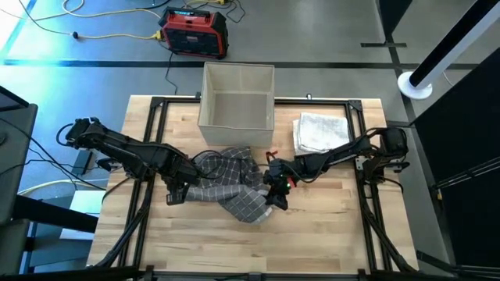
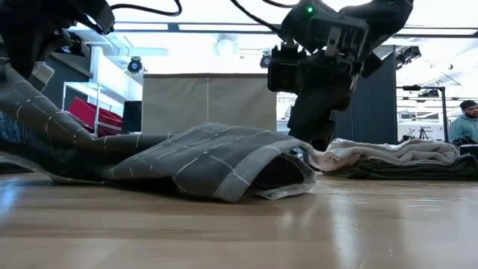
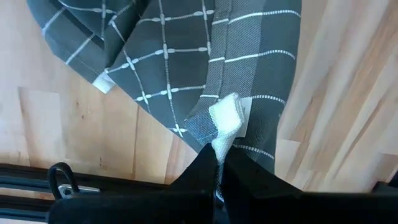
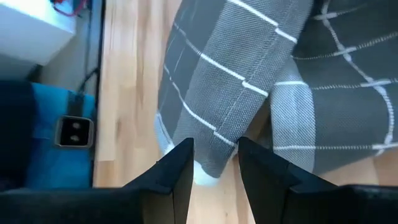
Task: Fold towel
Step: Fold the gray patterned towel
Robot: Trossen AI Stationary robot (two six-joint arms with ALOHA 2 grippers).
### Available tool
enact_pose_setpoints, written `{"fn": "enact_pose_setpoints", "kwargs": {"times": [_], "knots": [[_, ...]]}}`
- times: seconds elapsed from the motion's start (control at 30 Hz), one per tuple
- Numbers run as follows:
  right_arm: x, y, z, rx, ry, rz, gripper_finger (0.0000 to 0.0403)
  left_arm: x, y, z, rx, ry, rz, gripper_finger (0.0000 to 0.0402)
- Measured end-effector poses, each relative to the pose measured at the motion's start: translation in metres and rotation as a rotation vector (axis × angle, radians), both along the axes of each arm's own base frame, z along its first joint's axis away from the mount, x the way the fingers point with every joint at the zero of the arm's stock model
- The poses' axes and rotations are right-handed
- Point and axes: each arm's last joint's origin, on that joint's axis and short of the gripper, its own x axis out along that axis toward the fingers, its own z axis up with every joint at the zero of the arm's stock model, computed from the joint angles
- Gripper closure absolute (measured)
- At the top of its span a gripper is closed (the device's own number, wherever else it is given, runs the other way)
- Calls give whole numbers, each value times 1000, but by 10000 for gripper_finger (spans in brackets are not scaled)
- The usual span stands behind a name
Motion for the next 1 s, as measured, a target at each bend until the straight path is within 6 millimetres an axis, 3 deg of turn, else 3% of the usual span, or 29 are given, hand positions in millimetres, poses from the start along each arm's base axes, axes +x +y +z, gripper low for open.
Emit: {"fn": "enact_pose_setpoints", "kwargs": {"times": [0.23,0.6,0.83,1.0], "knots": [[-1,3,-14,128,118,-7,290,0,0,0,3,-2,0,401],[8,2,-8,166,26,-37,290,0,0,0,2,-4,-12,401],[12,3,-3,287,28,-40,290,1,0,0,0,-10,-10,401],[10,1,-7,222,56,-105,269,2,-1,0,-5,-24,-11,401]]}}
